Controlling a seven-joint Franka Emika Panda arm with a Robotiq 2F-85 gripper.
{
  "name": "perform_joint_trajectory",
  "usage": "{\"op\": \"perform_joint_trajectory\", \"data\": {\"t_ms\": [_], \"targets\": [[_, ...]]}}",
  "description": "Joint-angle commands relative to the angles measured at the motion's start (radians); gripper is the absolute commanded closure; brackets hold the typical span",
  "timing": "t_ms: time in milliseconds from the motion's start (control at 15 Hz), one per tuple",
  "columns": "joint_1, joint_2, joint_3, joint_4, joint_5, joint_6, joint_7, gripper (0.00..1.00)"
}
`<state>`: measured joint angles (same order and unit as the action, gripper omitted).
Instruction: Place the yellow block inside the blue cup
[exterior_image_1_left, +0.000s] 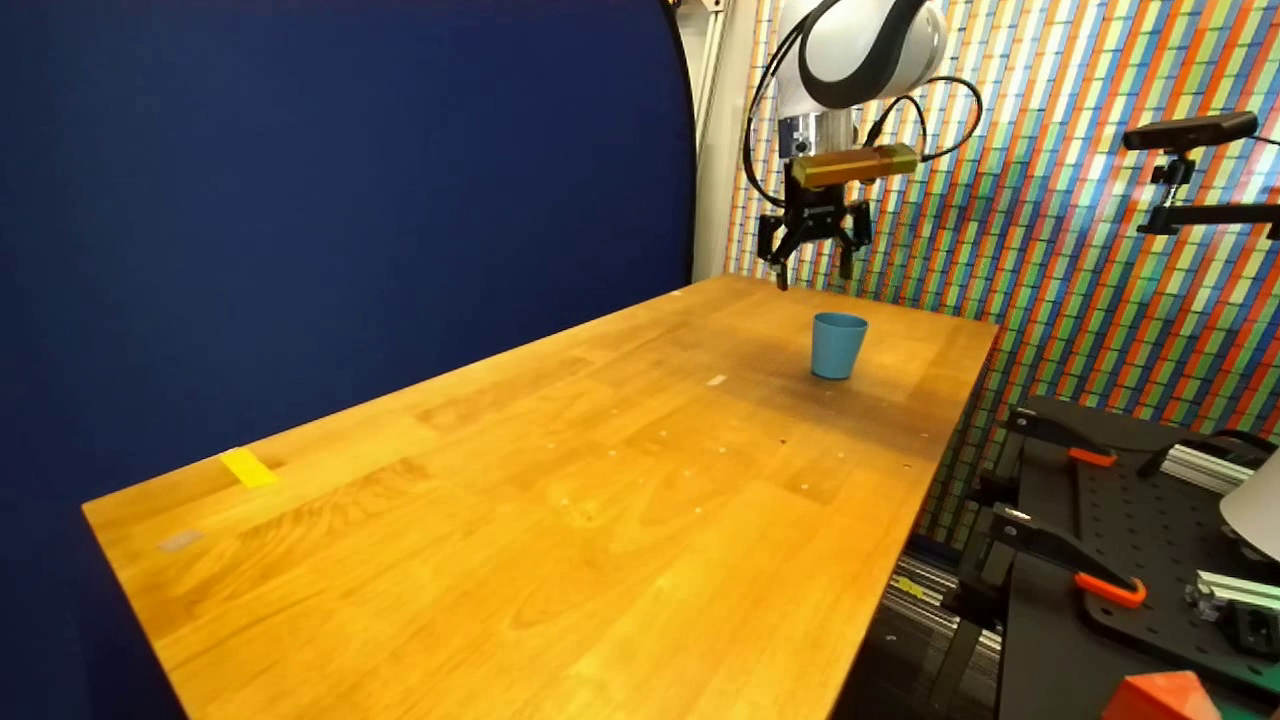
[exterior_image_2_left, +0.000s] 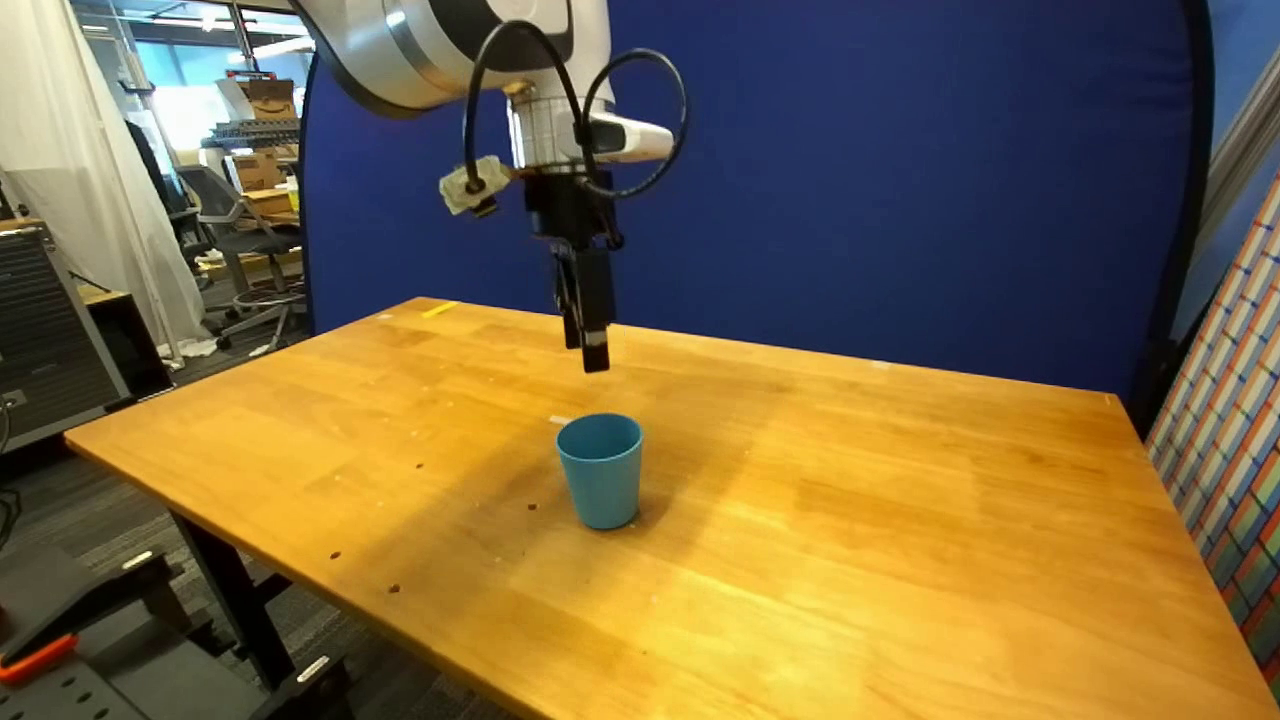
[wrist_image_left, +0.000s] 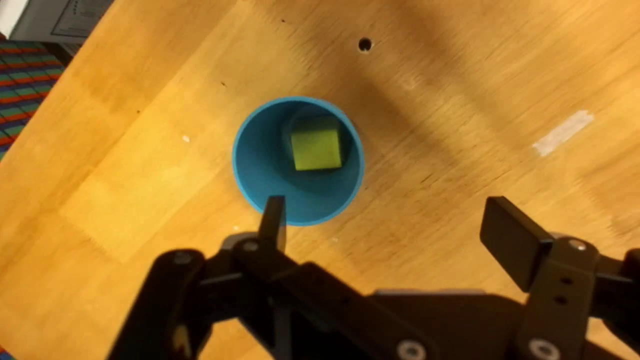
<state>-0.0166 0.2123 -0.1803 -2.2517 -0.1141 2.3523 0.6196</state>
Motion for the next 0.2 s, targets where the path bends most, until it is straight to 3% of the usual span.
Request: {"op": "perform_joint_trajectory", "data": {"t_ms": [0,133], "targets": [[-0.001,-0.021,0.021,0.012,-0.010,-0.034,-0.026,0.00],[0.004,-0.060,0.040,0.026,-0.018,-0.078,-0.057,0.00]]}}
